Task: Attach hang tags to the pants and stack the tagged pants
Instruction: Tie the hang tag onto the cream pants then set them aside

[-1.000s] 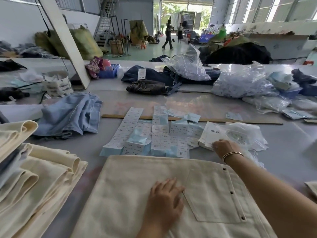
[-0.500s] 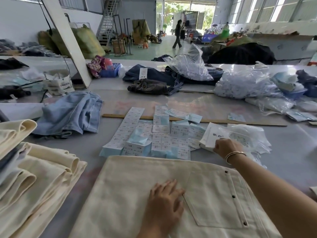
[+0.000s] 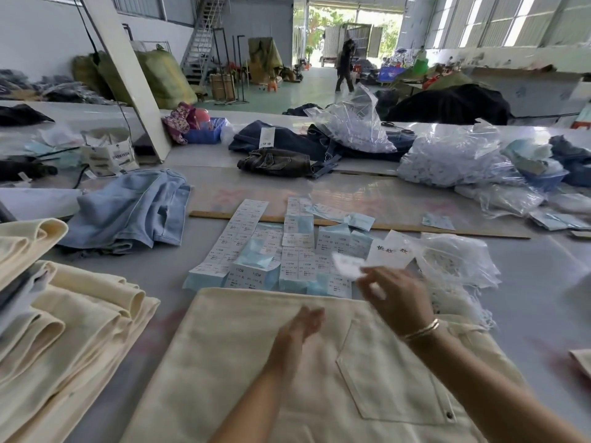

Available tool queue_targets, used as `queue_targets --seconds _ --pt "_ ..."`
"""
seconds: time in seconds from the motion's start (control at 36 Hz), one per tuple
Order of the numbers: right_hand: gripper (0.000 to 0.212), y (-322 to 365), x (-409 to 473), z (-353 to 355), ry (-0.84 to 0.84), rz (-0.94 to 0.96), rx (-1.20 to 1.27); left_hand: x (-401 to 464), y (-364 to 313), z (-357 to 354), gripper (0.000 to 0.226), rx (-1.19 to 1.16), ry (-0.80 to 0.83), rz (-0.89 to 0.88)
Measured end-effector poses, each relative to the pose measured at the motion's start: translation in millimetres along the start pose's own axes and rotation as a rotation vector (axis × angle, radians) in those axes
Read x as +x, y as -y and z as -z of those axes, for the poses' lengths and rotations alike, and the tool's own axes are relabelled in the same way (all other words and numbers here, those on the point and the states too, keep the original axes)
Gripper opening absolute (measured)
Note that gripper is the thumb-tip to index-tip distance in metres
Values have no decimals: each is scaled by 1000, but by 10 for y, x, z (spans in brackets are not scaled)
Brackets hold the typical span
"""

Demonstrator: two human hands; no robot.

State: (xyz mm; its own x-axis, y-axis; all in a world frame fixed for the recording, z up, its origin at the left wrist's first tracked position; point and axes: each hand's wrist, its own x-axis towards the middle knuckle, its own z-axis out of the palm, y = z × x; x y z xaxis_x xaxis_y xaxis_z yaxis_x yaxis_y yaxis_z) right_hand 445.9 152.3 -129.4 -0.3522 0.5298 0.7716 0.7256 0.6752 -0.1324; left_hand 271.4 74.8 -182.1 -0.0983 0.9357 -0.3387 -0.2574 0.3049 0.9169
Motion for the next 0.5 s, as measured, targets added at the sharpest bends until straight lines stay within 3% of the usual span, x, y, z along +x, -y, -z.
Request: queue_targets --seconds 0.08,0.19,0.25,0.36,0.42,0.5 --pt "13 346 -224 -11 164 334 19 83 -156 -37 50 -196 39 79" --pt "15 493 -435 -74 421 444 76 184 -193 -56 24 87 -168 7" --pt "18 448 -400 -100 432 340 190 269 -171 -28 21 260 -228 -76" --pt "9 189 -127 -215 287 -209 324 429 -114 80 18 800 -198 -205" --pt "11 10 -17 -332 380 -365 246 508 -36 117 21 1053 -199 -290" --pt "21 -163 18 -556 620 -388 130 564 126 117 32 1358 -235 -475"
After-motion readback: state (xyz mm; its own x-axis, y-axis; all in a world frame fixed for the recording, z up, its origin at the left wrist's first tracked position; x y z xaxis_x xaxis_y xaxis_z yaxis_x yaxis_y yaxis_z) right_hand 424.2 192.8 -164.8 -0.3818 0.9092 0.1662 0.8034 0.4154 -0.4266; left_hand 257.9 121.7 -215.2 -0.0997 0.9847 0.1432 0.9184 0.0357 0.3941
